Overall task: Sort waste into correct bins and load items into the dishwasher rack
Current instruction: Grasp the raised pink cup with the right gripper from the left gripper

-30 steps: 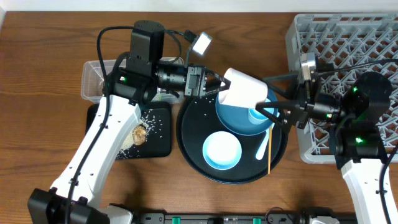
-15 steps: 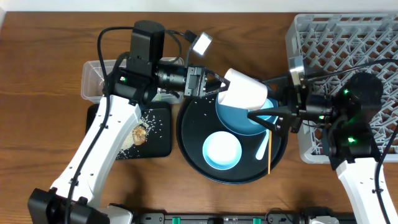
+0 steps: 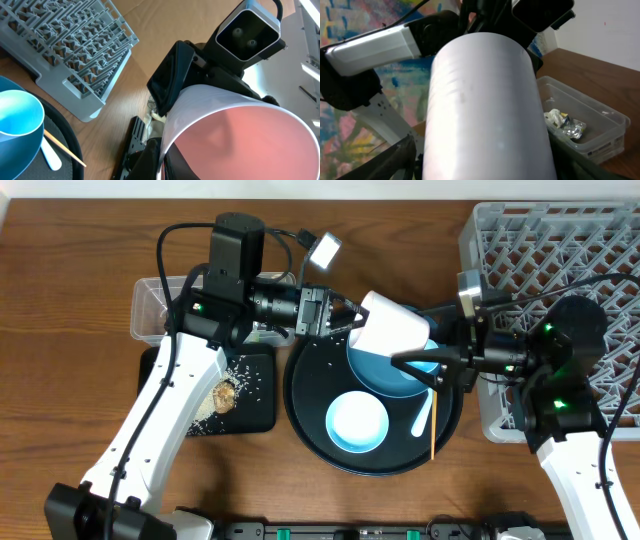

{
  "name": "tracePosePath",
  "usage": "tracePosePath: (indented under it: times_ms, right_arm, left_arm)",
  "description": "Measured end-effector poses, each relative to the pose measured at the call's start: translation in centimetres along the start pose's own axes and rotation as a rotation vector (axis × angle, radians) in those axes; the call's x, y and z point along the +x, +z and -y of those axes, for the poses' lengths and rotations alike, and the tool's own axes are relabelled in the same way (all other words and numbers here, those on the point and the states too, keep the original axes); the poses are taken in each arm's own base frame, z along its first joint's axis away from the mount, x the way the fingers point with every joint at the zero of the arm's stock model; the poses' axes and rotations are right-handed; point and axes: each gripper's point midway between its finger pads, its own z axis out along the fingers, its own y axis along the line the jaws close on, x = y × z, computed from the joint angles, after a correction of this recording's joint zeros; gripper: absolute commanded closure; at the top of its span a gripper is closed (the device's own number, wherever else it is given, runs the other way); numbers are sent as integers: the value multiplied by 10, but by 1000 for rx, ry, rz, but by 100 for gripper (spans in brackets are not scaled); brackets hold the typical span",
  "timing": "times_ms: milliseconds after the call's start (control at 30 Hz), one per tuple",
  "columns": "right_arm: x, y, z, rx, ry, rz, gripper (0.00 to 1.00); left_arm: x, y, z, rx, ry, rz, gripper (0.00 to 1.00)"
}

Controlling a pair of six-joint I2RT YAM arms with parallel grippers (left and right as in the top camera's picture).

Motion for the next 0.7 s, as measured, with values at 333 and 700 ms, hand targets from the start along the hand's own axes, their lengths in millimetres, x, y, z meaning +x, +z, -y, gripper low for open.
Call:
tracePosePath:
  times_ms: [333,700]
  right_arm:
    - [3,7,7,6,2,-4,55]
    - [-4,7,4,-2,-31,14,60]
  left_arm:
    - [-1,-2,-1,-4,0,6,94]
    - [-3,-6,0,4,7,11,93]
